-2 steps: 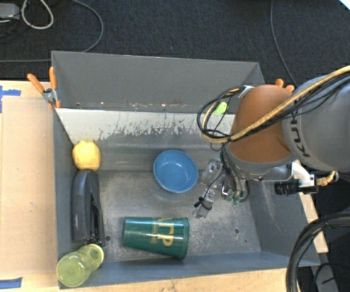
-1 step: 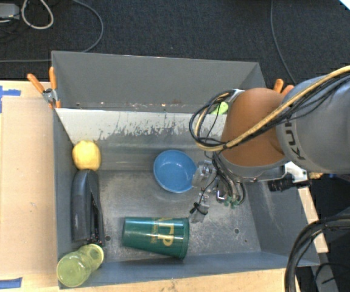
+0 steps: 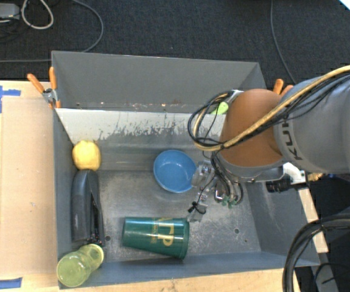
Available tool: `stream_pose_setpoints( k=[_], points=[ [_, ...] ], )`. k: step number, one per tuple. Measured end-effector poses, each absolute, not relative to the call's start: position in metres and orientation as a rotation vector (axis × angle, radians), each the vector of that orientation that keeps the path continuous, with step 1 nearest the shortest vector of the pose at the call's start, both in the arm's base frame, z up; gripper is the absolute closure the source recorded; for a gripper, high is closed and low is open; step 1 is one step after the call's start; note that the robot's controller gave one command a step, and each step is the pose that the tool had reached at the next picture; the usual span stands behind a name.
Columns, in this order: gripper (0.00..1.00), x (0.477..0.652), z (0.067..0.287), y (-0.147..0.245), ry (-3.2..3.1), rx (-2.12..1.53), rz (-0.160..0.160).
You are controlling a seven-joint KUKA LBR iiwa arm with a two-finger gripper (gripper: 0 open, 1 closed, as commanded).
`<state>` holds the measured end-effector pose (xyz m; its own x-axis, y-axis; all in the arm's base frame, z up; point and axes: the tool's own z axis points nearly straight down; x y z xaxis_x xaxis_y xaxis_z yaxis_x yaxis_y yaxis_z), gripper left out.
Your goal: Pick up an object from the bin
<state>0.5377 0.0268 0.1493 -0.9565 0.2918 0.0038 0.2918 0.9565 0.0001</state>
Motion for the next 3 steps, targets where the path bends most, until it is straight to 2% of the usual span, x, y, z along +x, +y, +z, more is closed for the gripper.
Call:
stream_pose_setpoints(
  k=[1, 2, 3],
  points=[
    [0.00, 0.526, 0.152, 0.028, -3.094, -0.475, 0.002],
    [0.00, 0.485, 0.142, 0.042, -3.124, 0.129, -0.002],
    [0.00, 0.511, 0.115, 0.028, -3.086, -0.551, 0.000]
  ],
)
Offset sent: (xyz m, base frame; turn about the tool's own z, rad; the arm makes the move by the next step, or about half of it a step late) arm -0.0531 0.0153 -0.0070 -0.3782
